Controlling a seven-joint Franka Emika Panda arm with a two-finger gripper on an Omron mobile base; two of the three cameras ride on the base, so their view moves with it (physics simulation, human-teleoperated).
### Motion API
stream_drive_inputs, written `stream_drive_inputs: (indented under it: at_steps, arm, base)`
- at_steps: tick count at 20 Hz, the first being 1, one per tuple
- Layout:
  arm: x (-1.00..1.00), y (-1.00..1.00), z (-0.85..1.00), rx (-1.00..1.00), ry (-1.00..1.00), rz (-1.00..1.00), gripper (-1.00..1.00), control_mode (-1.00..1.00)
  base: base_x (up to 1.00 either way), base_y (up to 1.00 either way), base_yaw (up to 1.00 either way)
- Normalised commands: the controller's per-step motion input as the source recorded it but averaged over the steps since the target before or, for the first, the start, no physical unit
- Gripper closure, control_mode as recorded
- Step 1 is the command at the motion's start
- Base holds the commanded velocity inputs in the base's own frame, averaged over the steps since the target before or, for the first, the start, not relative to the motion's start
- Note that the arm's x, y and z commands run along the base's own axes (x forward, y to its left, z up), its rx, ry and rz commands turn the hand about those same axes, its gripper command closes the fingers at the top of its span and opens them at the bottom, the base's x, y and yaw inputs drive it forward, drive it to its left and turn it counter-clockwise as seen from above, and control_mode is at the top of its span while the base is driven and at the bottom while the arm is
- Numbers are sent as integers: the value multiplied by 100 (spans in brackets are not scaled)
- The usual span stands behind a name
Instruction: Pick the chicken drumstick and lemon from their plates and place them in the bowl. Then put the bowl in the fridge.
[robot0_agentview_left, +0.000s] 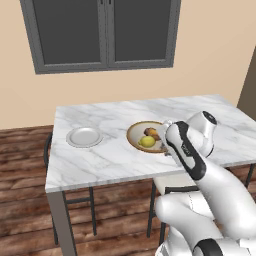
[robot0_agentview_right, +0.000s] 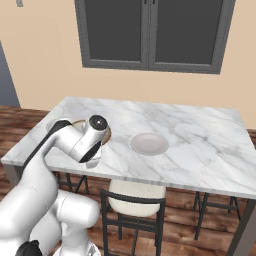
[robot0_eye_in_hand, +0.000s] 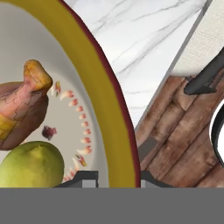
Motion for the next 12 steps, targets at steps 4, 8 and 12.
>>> stream_drive_inputs:
  at_steps: [4, 8, 12]
  arm:
    - [-21, 0, 9, -3, 0, -18, 100, -100]
    - [-17, 0, 3, -3, 0, -22, 100, -100]
    - [-12, 0, 0, -3, 0, -20, 100, -100]
  base:
    - [0, 0, 0]
    - [0, 0, 0]
    - [0, 0, 0]
